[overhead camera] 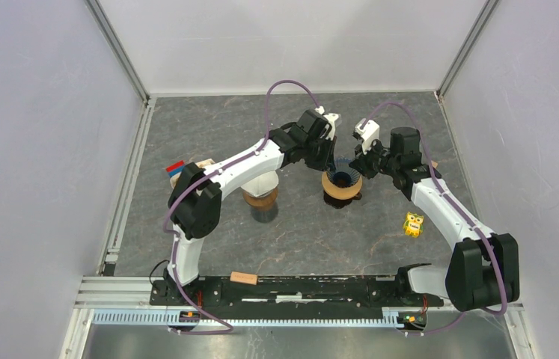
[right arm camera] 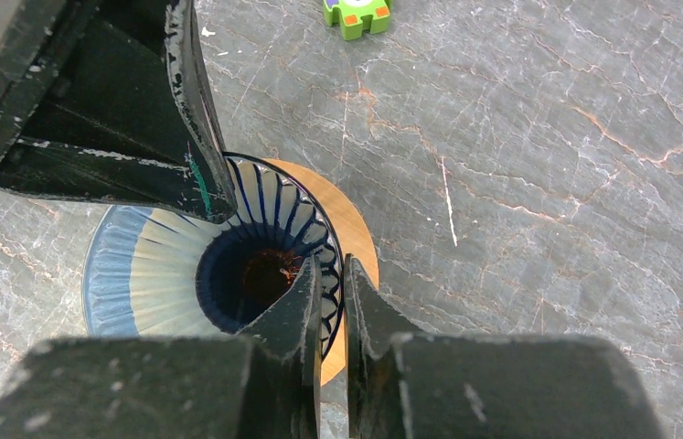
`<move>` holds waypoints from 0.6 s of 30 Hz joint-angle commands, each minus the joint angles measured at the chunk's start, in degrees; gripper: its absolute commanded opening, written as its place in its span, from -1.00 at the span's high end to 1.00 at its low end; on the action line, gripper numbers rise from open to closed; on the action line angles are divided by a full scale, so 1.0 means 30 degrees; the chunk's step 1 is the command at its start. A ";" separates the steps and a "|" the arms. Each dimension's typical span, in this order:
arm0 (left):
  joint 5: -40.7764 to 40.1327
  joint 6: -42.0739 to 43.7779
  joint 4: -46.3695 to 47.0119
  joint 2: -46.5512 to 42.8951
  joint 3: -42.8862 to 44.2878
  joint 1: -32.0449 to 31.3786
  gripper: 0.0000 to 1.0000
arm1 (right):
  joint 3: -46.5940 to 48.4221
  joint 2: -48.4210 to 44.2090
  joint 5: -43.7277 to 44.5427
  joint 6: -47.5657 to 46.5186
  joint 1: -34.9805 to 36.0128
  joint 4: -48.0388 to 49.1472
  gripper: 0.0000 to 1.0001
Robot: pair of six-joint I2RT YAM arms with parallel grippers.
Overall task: Place the coffee filter in the dripper
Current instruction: Place the coffee dripper in the dripper holder.
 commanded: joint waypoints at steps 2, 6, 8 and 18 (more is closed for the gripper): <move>0.1075 0.2916 -0.1586 0.1373 -0.0278 -0.1982 0.93 | -0.0517 0.1314 0.1488 -0.1348 0.0384 -0.3103 0.84; 0.0881 0.3140 -0.2048 0.0986 0.0399 -0.1892 0.86 | 0.1051 0.1122 0.1549 -0.1465 0.0344 -0.4060 0.69; 0.0862 0.3142 -0.2215 0.0966 0.0747 -0.1859 0.85 | 0.1713 0.1091 0.1514 -0.1495 0.0356 -0.4492 0.59; 0.0979 0.3112 -0.2673 0.1135 0.1434 -0.1742 0.64 | 0.3303 0.0919 0.1894 -0.1437 0.0361 -0.5534 0.30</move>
